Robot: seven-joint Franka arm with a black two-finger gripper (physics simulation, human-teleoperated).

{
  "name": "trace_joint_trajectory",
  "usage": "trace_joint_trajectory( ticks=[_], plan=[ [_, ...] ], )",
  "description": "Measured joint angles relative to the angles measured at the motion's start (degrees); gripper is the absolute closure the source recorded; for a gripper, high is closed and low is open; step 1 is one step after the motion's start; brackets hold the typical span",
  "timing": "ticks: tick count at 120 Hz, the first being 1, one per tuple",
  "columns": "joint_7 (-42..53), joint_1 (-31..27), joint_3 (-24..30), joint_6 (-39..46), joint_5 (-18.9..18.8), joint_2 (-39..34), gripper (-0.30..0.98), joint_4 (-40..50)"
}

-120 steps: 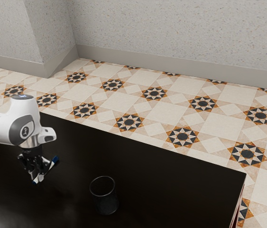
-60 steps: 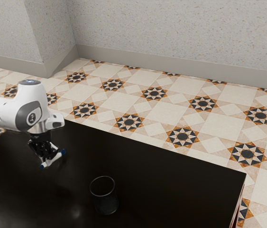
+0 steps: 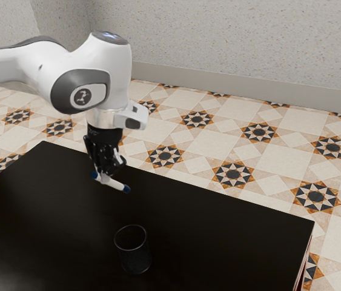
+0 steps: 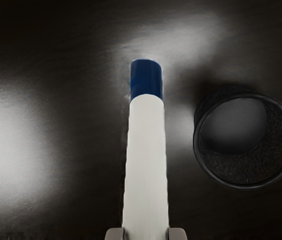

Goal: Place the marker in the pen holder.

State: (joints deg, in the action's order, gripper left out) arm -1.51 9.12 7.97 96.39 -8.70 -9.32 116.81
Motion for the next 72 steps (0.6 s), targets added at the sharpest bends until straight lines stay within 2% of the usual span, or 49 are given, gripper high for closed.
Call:
trace_joint_trajectory(
  ticks=[32, 72],
  plan=[
    [-3.9, 0.8, 5.2, -6.8, 2.3, 0.3, 0.72, -1.9],
    [-7.2, 1.7, 5.6, -9.1, 3.5, 6.2, 0.70, -5.3]
  ],
)
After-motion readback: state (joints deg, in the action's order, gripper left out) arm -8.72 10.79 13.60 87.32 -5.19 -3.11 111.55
